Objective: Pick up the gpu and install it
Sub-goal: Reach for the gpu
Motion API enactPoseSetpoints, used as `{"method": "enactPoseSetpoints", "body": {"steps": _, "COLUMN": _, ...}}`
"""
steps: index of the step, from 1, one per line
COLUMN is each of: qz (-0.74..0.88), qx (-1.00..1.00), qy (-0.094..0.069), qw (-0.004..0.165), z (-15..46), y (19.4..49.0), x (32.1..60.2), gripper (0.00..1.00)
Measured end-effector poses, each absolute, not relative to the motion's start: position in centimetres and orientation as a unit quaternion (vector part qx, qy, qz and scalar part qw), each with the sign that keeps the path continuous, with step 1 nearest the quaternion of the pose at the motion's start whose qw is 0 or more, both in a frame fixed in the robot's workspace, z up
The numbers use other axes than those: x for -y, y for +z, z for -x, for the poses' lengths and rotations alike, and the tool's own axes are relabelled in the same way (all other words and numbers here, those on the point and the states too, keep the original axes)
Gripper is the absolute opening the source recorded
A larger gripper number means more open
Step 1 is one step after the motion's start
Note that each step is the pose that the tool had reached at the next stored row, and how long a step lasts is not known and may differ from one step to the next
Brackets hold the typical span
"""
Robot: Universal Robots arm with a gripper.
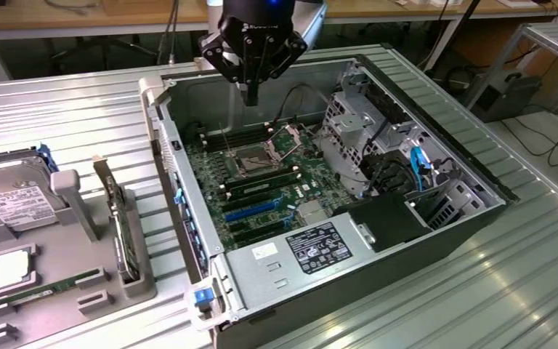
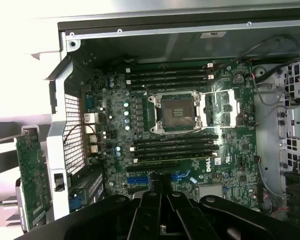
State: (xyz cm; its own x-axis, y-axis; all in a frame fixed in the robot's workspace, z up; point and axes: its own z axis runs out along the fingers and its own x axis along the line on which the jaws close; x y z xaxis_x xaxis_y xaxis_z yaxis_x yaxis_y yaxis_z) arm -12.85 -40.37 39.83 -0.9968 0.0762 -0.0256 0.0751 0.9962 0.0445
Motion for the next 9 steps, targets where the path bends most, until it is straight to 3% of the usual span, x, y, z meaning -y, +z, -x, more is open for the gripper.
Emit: {"method": "enactPoseSetpoints", "body": {"steps": 9, "qz": -0.038, "qx": -0.999, "qy": 0.022, "qw": 0.014, "z": 15.3, "y": 39.8, "x": 42.5, "gripper": 0.11}}
